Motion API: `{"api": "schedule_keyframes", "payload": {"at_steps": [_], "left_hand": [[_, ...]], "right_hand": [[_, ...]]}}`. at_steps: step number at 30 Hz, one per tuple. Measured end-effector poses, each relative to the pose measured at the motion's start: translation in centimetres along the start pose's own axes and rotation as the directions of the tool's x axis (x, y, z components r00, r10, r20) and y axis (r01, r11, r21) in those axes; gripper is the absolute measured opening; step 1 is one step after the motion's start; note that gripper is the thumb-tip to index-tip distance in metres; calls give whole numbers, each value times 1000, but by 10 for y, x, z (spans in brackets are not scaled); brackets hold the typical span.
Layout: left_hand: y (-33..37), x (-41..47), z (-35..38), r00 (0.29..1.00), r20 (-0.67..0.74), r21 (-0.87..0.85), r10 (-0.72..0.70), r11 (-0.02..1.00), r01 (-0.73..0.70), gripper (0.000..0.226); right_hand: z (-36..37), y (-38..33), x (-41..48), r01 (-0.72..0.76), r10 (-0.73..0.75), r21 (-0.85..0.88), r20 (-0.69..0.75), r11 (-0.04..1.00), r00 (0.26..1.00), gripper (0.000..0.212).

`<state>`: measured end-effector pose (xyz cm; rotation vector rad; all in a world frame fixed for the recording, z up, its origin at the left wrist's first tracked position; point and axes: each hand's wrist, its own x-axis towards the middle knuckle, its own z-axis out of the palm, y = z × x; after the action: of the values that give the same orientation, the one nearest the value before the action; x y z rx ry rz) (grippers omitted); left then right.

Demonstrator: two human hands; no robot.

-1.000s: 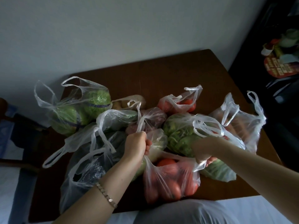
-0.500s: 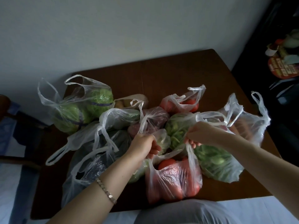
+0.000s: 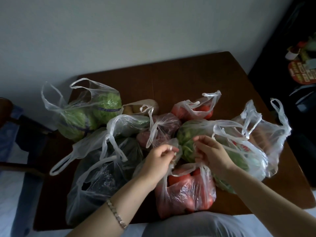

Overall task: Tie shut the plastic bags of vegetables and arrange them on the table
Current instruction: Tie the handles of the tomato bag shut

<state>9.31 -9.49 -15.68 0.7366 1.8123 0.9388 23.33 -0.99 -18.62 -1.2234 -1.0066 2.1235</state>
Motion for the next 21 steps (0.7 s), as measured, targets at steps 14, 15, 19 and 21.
{"api": "schedule_keyframes", "payload": {"at_steps": [14,15,19,21], "left_hand": [[-26,9,1,982,-61,-182,-180,969,166,33],[-25,9,0,980,-57,-197,-191,964,176,34],[-23,12,1,976,42,-211,-212,953,216,44],[-25,13,3,978,67,-156,-196,966,205,42]], "right_hand": [[14,26,-6,-65,62,-24,-98,998,993,17],[14,27,-7,-70,68,-15,-92,997,993,16],[18,26,-9,-74,74,-12,-38,997,997,13],[20,25,-10,-82,82,-16,-13,997,997,10]]}}
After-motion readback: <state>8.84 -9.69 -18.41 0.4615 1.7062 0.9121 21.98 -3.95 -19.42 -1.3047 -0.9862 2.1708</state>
